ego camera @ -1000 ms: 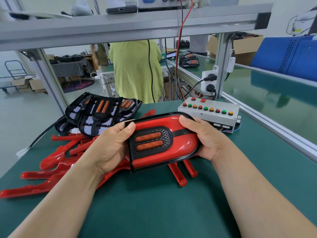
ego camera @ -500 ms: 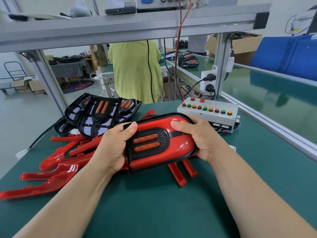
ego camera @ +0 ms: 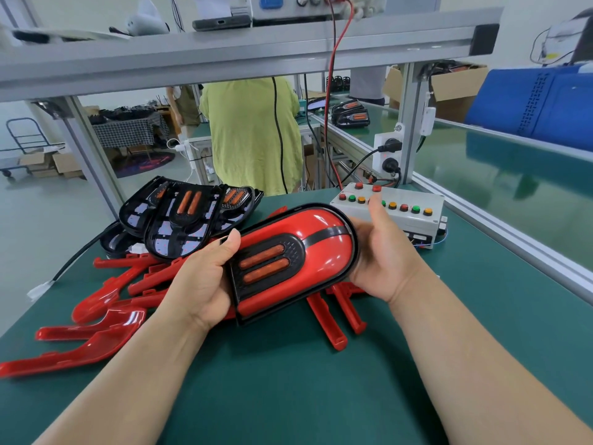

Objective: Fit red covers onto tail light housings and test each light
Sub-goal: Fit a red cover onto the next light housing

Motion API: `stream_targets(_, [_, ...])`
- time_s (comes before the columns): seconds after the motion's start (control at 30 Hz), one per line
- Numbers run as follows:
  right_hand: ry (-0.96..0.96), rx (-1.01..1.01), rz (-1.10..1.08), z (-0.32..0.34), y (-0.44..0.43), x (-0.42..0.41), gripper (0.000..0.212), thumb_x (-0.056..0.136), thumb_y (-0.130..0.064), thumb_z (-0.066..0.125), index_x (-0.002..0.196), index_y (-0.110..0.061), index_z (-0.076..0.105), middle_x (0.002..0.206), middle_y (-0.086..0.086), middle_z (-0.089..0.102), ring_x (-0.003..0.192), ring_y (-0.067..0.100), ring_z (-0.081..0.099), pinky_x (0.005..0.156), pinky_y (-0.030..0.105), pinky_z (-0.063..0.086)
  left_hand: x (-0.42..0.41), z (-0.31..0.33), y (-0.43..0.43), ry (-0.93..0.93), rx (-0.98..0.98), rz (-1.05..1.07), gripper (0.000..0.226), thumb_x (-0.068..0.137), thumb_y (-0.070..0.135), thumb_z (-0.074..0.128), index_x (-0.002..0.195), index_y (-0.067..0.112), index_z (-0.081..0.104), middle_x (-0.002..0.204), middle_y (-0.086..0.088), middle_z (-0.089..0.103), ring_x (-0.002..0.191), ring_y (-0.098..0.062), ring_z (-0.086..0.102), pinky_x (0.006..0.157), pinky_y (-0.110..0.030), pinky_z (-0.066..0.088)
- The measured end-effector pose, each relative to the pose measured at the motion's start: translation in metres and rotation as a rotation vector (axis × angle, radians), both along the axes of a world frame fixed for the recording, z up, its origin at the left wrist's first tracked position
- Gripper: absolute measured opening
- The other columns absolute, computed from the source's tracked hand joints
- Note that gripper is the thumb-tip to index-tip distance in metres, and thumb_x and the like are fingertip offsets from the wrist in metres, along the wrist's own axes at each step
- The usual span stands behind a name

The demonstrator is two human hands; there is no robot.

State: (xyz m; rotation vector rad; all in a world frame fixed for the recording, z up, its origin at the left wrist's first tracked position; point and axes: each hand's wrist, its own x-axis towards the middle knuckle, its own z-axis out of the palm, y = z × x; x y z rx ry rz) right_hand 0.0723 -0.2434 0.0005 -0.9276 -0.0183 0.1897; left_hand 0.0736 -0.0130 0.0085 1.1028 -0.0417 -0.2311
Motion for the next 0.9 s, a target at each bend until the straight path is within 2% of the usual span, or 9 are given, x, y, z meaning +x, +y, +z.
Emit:
stream_targets(0.13, [-0.082, 0.11, -0.004, 0.003, 0.009, -0.004, 0.077, 0.09, -0.068, 0.037, 0.11, -0.003, 0.073, 0.096, 0.015, 0.073, 0.092, 0.026, 0.071, 0.084, 0.039, 0.06, -0.002, 0.0, -0.003, 0.03, -0.084, -0.001, 0.047, 0.103, 0.029, 0.041, 0.098, 0.0, 0.077, 0.113, -0.023, 0.07, 0.098, -0.035, 0.072, 0.066, -0.043, 0.06])
stream_targets(0.2, [-0.126, 0.128, 0.001, 0.005, 0.016, -0.007, 0.073, 0.087, -0.065, 0.045, 0.119, -0.004, 0.068, 0.108, 0.015, 0.073, 0.098, 0.024, 0.07, 0.084, 0.036, 0.059, -0.003, 0.0, -0.007, 0.052, -0.15, -0.029, 0.05, 0.105, 0.03, 0.037, 0.096, 0.003, 0.078, 0.114, -0.02, 0.071, 0.1, -0.03, 0.072, 0.067, -0.043, 0.061])
stream_targets(0.3, [-0.149, 0.089, 0.004, 0.006, 0.025, -0.009, 0.078, 0.084, -0.063, 0.052, 0.134, -0.004, 0.059, 0.132, 0.019, 0.063, 0.115, 0.029, 0.064, 0.092, 0.04, 0.056, -0.005, 0.0, -0.011, 0.058, -0.198, -0.074, 0.051, 0.105, 0.03, 0.034, 0.103, 0.003, 0.076, 0.118, -0.02, 0.07, 0.106, -0.03, 0.07, 0.072, -0.045, 0.06])
stream_targets(0.4, [-0.131, 0.097, -0.004, 0.004, 0.027, -0.008, 0.074, 0.082, -0.061, 0.055, 0.132, -0.006, 0.061, 0.126, 0.016, 0.067, 0.11, 0.027, 0.068, 0.087, 0.039, 0.058, -0.004, -0.002, -0.013, 0.053, -0.194, -0.094, 0.048, 0.105, 0.029, 0.034, 0.112, 0.001, 0.072, 0.123, -0.021, 0.067, 0.112, -0.031, 0.067, 0.081, -0.048, 0.059])
stream_targets(0.6, [-0.121, 0.087, -0.024, 0.002, 0.024, -0.007, 0.069, 0.085, -0.063, 0.048, 0.126, -0.009, 0.065, 0.119, 0.015, 0.071, 0.102, 0.027, 0.071, 0.078, 0.038, 0.059, -0.005, -0.004, -0.013, 0.051, -0.205, -0.116, 0.045, 0.104, 0.029, 0.037, 0.111, 0.003, 0.073, 0.125, -0.021, 0.065, 0.115, -0.034, 0.065, 0.087, -0.051, 0.057])
stream_targets(0.73, [-0.092, 0.108, -0.024, 0.0, 0.02, -0.006, 0.07, 0.093, -0.067, 0.038, 0.117, -0.011, 0.072, 0.121, 0.016, 0.07, 0.107, 0.028, 0.07, 0.084, 0.039, 0.059, -0.006, -0.005, -0.012, 0.055, -0.198, -0.116, 0.042, 0.102, 0.026, 0.039, 0.112, 0.002, 0.072, 0.126, -0.022, 0.065, 0.117, -0.034, 0.064, 0.088, -0.05, 0.056])
stream_targets(0.9, [-0.08, 0.095, -0.043, -0.001, 0.016, -0.004, 0.076, 0.094, -0.07, 0.034, 0.13, -0.01, 0.065, 0.127, 0.016, 0.067, 0.118, 0.03, 0.065, 0.103, 0.046, 0.05, -0.009, -0.003, -0.013, 0.083, -0.15, -0.102, 0.041, 0.092, 0.021, 0.05, 0.122, -0.002, 0.066, 0.125, -0.021, 0.066, 0.114, -0.033, 0.066, 0.081, -0.046, 0.059])
